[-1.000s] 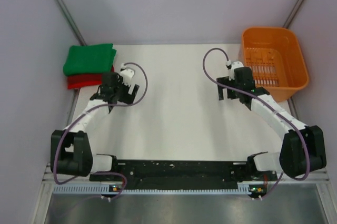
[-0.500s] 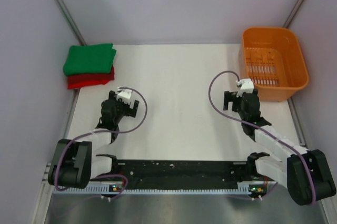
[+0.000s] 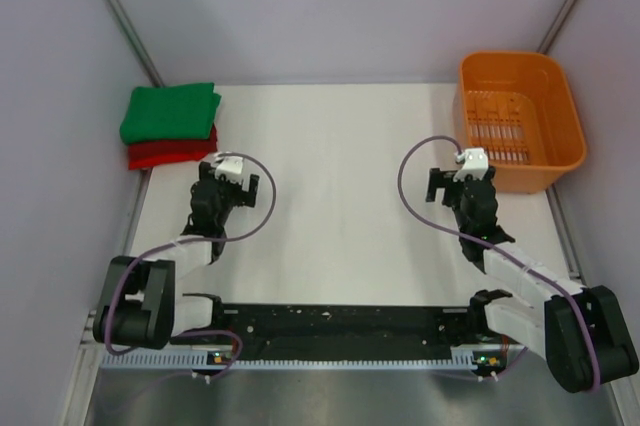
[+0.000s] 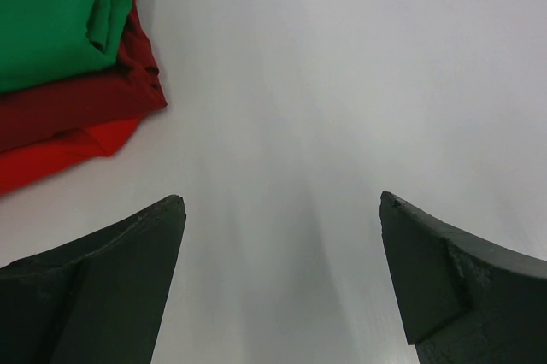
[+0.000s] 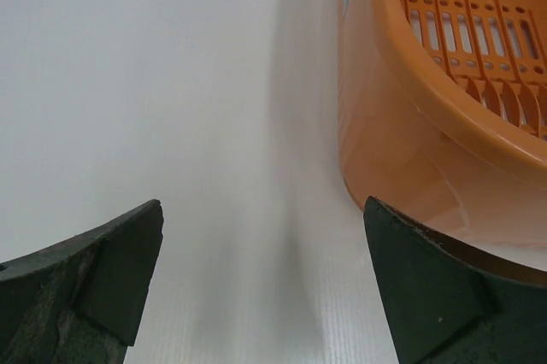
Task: Fold and stack the t-shirts
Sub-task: Put the neatly folded tshirt into the corner of the board with the left arm
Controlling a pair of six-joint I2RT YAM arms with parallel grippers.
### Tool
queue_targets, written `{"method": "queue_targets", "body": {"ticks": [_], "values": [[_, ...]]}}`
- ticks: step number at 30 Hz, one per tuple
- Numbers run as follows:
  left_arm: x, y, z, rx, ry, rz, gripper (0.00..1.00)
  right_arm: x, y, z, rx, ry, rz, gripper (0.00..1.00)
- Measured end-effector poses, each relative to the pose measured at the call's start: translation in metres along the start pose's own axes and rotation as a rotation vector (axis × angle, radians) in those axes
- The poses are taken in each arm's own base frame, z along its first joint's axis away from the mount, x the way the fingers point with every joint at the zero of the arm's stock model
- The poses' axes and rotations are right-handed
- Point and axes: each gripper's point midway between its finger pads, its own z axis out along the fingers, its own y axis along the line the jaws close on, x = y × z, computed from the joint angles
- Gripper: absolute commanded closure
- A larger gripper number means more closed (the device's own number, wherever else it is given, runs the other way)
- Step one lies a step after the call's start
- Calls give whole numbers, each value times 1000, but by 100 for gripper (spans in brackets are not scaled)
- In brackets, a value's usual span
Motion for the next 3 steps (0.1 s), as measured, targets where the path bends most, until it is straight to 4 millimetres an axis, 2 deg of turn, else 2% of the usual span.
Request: {"method": "queue_targets", "body": {"ticks": [3], "values": [[-1, -2, 0, 13, -1, 2, 1, -1, -1, 0, 7, -2, 1, 1]]}}
